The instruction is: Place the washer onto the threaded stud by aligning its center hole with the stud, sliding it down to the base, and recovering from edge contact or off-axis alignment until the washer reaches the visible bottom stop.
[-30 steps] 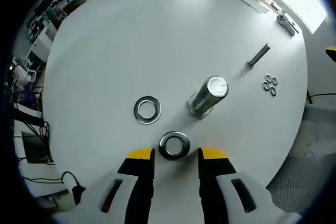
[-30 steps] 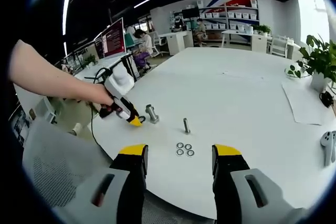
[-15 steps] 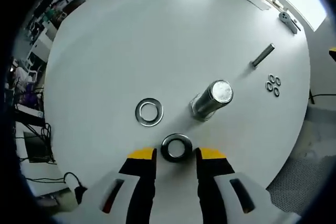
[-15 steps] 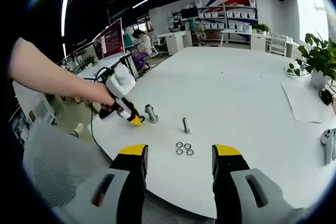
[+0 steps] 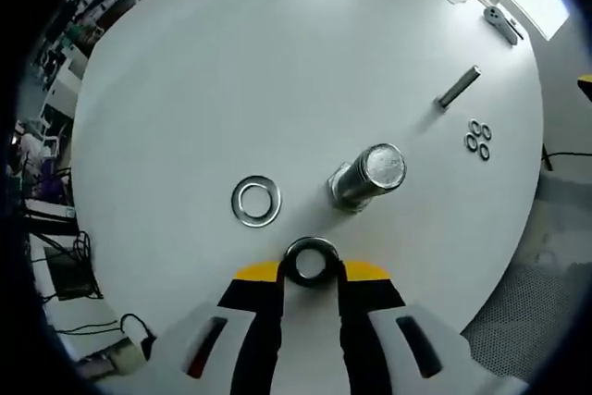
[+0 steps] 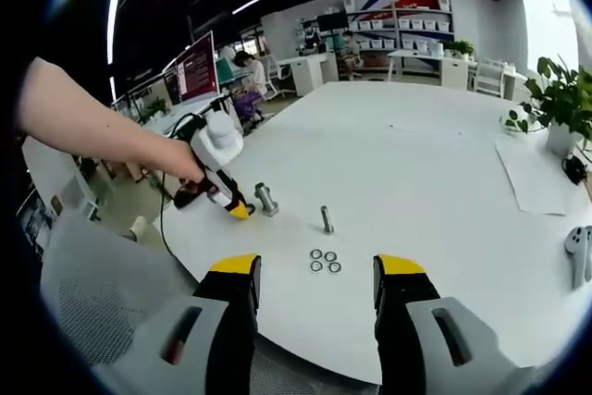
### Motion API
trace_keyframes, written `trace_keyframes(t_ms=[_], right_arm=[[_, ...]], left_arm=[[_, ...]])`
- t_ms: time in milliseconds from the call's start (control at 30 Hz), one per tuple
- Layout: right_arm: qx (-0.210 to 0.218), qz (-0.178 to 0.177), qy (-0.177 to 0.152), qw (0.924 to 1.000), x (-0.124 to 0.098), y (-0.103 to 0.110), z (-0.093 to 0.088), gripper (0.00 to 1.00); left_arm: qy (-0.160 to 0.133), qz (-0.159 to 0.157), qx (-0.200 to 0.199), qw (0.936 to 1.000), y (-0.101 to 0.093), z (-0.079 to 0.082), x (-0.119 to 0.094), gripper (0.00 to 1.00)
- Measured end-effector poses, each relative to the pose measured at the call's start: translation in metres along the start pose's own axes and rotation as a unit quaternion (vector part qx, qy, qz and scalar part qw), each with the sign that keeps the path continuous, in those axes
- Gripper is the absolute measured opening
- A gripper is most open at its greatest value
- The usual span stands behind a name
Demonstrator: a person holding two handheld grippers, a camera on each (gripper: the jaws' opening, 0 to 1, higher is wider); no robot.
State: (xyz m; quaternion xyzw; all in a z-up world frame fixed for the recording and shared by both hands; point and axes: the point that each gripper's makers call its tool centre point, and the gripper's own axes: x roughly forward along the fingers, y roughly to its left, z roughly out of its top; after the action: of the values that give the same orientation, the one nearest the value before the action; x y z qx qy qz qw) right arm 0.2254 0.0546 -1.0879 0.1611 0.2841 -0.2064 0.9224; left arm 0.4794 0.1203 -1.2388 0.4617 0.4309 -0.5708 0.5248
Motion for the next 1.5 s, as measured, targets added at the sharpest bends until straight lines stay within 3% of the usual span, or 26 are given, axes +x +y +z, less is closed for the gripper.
trace_keyframes(t_ms=[233,400,667,1067,1300,1500], right_arm=[[0.001,0.002,0.0,1.0,0.0,0.001,0.0,0.52],[0.0,0.004,0.0,1.0,0.001,0.002,0.0,0.52],[0.001,0.003,-0.002,1.0,0.001,0.001,0.001,0.51],[0.001,0.003,-0.001,1.0,0.001,0.0,0.001,0.51],[0.0,0.003,0.0,1.0,0.001,0.0,0.001,0.51],[0.002,0.002,0.0,1.0,0.001,-0.001,0.001,0.51]], left_arm=[[0.003,-0.001,0.003,1.0,0.002,0.001,0.001,0.21],[0.005,-0.007,0.027,0.9996,0.003,0.001,0.003,0.21],[0.011,-0.005,0.013,0.9998,0.004,0.001,0.003,0.21],[-0.002,0.0,0.029,0.9996,0.004,0.001,0.004,0.19],[0.001,-0.006,0.045,0.999,0.002,-0.005,0.0,0.19],[-0.023,-0.014,0.05,0.9984,0.0,0.006,-0.024,0.19]])
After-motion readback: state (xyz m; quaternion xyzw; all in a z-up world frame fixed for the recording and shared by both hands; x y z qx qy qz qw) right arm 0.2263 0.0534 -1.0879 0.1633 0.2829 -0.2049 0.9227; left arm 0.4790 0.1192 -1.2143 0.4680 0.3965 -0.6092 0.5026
